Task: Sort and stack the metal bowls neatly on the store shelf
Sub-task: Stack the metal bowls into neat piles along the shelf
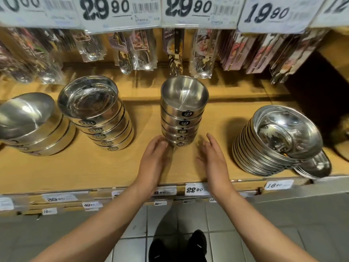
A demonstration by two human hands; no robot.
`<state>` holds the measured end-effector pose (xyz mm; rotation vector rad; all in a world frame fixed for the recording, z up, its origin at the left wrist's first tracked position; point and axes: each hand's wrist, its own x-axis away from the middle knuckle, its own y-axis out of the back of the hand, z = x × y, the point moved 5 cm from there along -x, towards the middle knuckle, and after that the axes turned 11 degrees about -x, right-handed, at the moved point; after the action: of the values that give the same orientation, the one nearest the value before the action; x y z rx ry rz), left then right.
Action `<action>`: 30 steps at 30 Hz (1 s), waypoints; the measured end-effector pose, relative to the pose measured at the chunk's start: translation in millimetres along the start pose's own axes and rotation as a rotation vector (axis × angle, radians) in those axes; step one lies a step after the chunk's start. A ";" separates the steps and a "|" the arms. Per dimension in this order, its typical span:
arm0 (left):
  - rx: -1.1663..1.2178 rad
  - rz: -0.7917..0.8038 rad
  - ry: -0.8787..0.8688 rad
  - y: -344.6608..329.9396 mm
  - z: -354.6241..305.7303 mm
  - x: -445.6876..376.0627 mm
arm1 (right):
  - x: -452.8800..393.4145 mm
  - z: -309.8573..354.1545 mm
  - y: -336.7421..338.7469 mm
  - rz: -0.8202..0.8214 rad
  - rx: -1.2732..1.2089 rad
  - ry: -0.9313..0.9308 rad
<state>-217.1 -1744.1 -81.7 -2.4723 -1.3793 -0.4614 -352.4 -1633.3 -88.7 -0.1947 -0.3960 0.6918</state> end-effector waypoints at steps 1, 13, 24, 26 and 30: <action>-0.034 0.006 0.034 -4.9 9.1 12.9 | 14.4 -3.1 11.2 -0.022 -0.011 -0.021; -0.320 0.183 -0.098 -122.8 -6.2 38.9 | 78.0 52.1 183.4 -0.413 -0.085 -0.012; -0.076 0.227 -0.038 -195.6 -2.8 44.6 | 12.7 80.1 185.7 -0.194 -0.165 -0.133; -0.063 0.206 -0.042 -197.4 -7.4 38.9 | 0.3 85.4 182.3 -0.149 -0.147 -0.129; -0.030 0.150 -0.016 -201.5 -21.9 19.4 | -29.8 96.4 172.5 -0.090 -0.143 -0.131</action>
<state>-383.3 -1634.9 -37.7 -2.5850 -1.1902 -0.4328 -513.5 -1518.2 -62.0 -0.2662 -0.5772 0.5898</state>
